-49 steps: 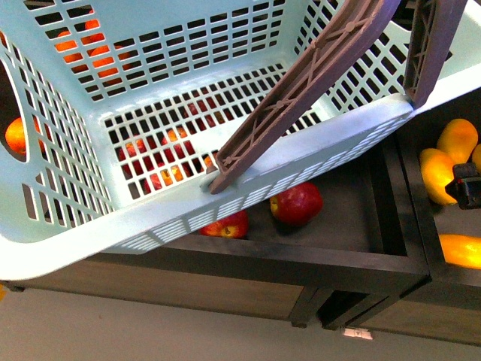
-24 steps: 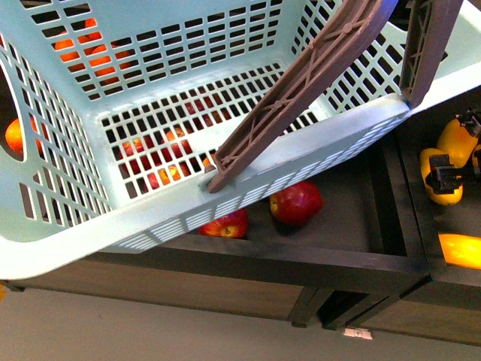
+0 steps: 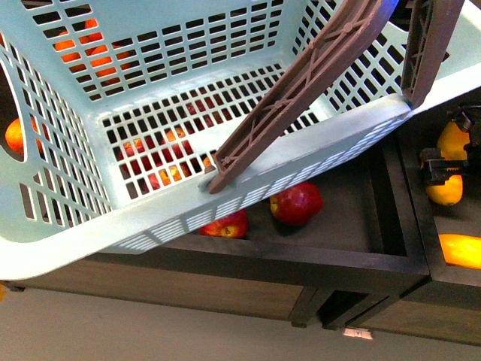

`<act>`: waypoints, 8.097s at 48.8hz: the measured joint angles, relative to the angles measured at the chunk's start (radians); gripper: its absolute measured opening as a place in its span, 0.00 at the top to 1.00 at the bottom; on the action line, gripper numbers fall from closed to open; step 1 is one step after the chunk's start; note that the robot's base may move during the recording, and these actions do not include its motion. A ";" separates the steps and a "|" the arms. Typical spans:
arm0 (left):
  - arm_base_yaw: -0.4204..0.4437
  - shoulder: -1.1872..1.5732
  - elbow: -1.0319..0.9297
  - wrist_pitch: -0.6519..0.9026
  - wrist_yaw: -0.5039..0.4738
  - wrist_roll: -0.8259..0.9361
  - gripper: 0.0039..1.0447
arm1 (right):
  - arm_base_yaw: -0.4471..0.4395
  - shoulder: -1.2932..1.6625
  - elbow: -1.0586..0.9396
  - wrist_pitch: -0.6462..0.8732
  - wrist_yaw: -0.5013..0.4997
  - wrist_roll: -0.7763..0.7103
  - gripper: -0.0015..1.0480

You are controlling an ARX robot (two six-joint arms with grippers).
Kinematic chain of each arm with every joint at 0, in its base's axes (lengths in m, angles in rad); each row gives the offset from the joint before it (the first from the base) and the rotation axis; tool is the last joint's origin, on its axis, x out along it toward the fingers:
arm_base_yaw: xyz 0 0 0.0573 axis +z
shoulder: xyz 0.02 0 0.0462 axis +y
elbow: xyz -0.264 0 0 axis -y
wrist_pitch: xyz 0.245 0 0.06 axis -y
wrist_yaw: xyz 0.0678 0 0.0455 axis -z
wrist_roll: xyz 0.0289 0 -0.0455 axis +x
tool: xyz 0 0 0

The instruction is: Pick mango and avocado into basket

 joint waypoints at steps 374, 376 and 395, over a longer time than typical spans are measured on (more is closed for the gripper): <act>0.000 0.014 0.006 -0.005 -0.002 0.005 0.81 | 0.207 -1.735 -1.404 0.618 0.055 0.253 0.08; 0.000 0.014 0.006 -0.005 -0.003 0.005 0.81 | 0.207 -1.735 -1.404 0.618 0.055 0.253 0.08; 0.000 0.014 0.006 -0.005 -0.001 0.005 0.81 | 0.207 -1.735 -1.404 0.618 0.055 0.253 0.08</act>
